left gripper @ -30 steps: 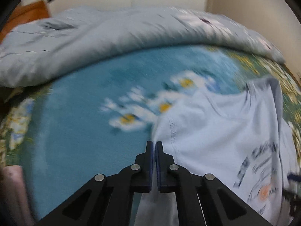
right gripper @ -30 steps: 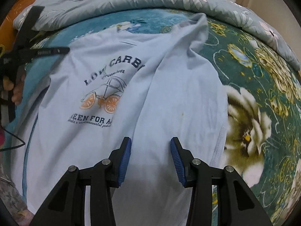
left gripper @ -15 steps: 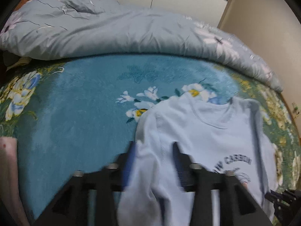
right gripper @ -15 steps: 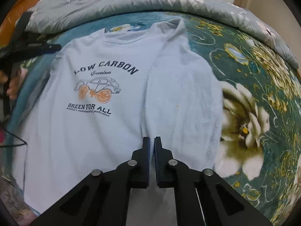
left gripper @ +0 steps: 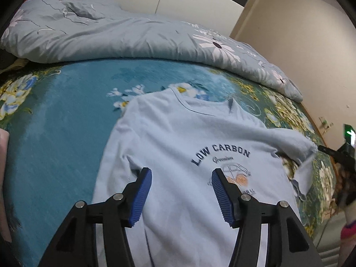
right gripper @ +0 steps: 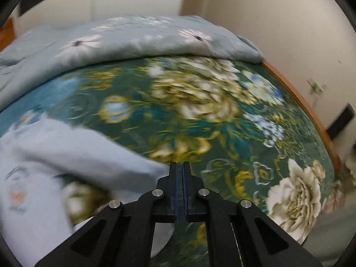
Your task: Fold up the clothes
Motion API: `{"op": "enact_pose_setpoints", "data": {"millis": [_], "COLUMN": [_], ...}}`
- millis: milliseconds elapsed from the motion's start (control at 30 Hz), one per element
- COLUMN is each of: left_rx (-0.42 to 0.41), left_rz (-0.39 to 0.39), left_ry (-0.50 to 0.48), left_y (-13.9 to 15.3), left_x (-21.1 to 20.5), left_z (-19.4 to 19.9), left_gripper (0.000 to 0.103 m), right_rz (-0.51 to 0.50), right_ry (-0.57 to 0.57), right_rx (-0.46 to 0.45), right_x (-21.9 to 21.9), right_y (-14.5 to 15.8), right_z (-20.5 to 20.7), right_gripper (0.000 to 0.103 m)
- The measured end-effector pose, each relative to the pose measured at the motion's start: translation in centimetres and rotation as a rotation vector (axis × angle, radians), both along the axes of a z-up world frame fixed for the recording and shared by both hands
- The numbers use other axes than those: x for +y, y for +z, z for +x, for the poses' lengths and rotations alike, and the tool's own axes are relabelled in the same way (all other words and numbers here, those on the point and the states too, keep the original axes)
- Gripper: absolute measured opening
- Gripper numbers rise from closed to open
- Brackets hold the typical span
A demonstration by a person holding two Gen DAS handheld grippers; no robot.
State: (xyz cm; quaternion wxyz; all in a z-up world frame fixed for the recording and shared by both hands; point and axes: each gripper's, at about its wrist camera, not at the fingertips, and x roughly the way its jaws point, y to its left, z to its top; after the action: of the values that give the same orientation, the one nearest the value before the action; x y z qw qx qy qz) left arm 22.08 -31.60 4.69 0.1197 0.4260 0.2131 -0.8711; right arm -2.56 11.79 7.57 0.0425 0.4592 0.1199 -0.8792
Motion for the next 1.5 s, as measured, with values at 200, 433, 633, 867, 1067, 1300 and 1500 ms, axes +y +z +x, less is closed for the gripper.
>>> {"op": "enact_pose_setpoints", "data": {"millis": [200, 433, 633, 867, 1067, 1300, 1500], "left_rx": [0.003, 0.002, 0.002, -0.004, -0.006, -0.028, -0.041], "left_rz": [0.008, 0.060, 0.053, 0.037, 0.053, 0.052, 0.054], "left_ry": [-0.023, -0.034, -0.092, -0.069, -0.037, -0.028, -0.005], "left_y": [-0.2, -0.8, -0.1, 0.5, 0.4, -0.3, -0.5], "left_x": [1.9, 3.4, 5.7, 5.3, 4.6, 4.4, 3.8], "left_z": [1.6, 2.4, 3.0, 4.9, 5.6, 5.0, 5.2], "left_gripper": [0.060, 0.062, 0.062, 0.064, 0.064, 0.064, 0.064], "right_rz": [-0.146, -0.263, -0.083, -0.030, -0.153, -0.269, -0.328], "right_ry": [-0.035, 0.286, 0.488, 0.418, 0.301, 0.008, -0.312], "right_rx": [-0.055, -0.147, -0.173, -0.176, -0.185, -0.023, 0.030], "right_x": [1.8, -0.8, -5.7, -6.0, -2.3, 7.9, 16.9], "right_y": [-2.2, -2.8, -5.5, -7.2, -5.5, 0.0, 0.3], "right_z": [-1.0, 7.3, 13.1, 13.4, 11.9, 8.1, 4.4], "right_gripper": [0.003, 0.051, 0.056, 0.049, 0.005, 0.005, 0.003]}}
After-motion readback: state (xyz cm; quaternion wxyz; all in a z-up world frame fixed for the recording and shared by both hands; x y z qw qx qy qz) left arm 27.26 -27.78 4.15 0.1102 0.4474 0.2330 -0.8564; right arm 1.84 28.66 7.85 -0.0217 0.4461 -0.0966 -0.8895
